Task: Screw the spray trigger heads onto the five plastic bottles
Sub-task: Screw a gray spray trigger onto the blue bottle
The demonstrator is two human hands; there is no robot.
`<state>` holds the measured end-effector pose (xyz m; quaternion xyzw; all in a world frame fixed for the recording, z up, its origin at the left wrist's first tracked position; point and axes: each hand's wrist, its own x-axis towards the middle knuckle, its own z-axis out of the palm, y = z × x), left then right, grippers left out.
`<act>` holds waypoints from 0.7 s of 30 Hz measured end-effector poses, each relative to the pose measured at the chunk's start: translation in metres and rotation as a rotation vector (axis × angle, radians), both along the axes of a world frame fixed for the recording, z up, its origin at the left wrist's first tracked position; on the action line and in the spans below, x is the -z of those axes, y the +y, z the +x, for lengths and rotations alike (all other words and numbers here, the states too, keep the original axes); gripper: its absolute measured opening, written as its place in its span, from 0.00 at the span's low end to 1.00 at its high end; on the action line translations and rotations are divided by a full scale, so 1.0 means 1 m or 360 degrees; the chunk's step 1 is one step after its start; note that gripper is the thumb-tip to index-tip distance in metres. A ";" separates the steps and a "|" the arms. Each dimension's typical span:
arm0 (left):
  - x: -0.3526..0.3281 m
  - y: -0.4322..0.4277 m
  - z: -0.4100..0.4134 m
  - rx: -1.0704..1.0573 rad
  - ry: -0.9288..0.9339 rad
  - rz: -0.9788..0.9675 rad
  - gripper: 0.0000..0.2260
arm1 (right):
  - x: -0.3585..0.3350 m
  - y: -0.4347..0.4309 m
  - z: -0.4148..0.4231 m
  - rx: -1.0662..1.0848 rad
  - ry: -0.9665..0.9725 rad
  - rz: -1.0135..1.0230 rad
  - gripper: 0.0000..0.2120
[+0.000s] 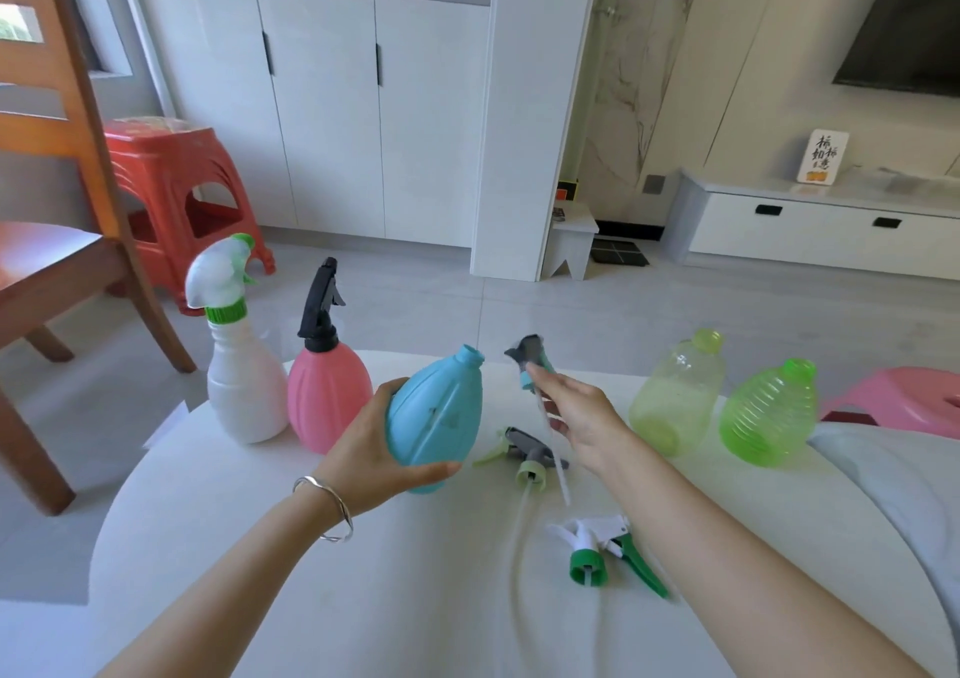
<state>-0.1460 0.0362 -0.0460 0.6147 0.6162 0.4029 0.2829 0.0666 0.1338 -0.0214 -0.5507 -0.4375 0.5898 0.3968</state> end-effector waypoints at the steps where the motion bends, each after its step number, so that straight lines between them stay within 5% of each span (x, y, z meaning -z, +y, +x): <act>1: -0.003 -0.002 0.000 0.0025 0.0019 -0.0005 0.40 | -0.006 -0.005 0.005 -0.0010 0.0156 -0.0055 0.07; 14: -0.018 -0.035 0.012 0.0141 0.0182 -0.0074 0.45 | -0.057 -0.054 0.059 0.0141 0.1051 0.0199 0.08; 21: -0.019 -0.041 0.018 0.0147 0.0195 -0.0058 0.45 | -0.063 -0.056 0.066 0.0240 0.1050 0.0290 0.06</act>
